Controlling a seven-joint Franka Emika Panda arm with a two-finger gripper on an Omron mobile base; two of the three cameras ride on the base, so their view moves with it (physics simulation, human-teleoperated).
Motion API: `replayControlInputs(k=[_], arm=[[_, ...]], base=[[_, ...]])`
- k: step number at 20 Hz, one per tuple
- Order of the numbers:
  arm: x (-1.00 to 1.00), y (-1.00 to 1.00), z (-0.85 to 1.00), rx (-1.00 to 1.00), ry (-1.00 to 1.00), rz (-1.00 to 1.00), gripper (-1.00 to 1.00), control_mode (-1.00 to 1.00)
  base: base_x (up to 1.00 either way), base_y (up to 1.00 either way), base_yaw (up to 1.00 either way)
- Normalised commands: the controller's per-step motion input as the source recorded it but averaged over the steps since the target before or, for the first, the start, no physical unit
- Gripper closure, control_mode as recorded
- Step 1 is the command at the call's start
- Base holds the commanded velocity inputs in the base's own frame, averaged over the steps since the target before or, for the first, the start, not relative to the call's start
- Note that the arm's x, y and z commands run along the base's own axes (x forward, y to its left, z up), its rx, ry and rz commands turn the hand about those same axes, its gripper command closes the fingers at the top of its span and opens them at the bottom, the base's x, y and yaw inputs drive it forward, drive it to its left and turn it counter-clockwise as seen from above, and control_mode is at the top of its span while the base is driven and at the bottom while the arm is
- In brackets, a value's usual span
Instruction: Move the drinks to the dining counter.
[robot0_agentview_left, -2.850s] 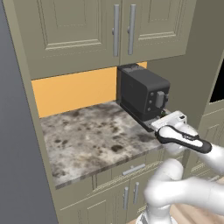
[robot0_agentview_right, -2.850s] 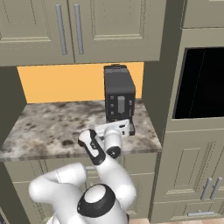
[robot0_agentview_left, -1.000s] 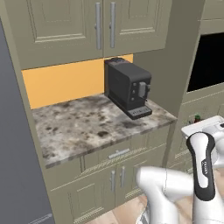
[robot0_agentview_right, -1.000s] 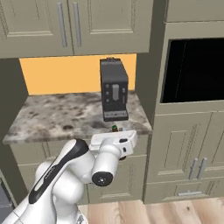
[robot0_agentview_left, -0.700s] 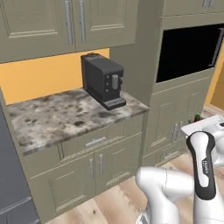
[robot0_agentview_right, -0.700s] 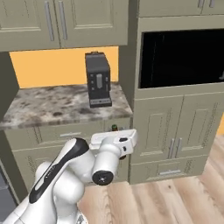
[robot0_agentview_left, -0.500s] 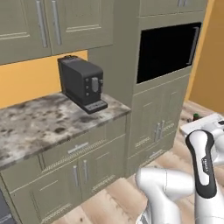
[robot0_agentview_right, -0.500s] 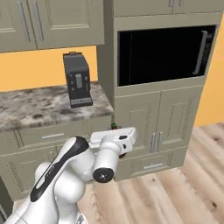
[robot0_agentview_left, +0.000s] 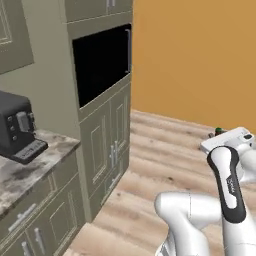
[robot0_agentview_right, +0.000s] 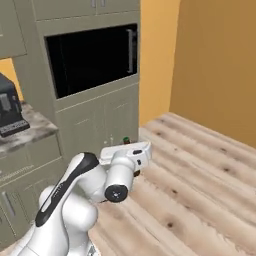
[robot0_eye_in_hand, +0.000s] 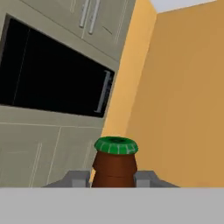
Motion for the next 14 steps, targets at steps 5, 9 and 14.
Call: replayControlInputs(k=[5,9,14], arm=[[0.0,0.0,0.0,0.0,0.0,0.0,1.0,1.0],[0.0,0.0,0.0,0.0,0.0,0.0,1.0,1.0],[0.0,0.0,0.0,0.0,0.0,0.0,1.0,1.0]], base=[[0.02,0.0,-0.87],[0.0,0.0,-0.9],[0.0,0.0,-0.92]])
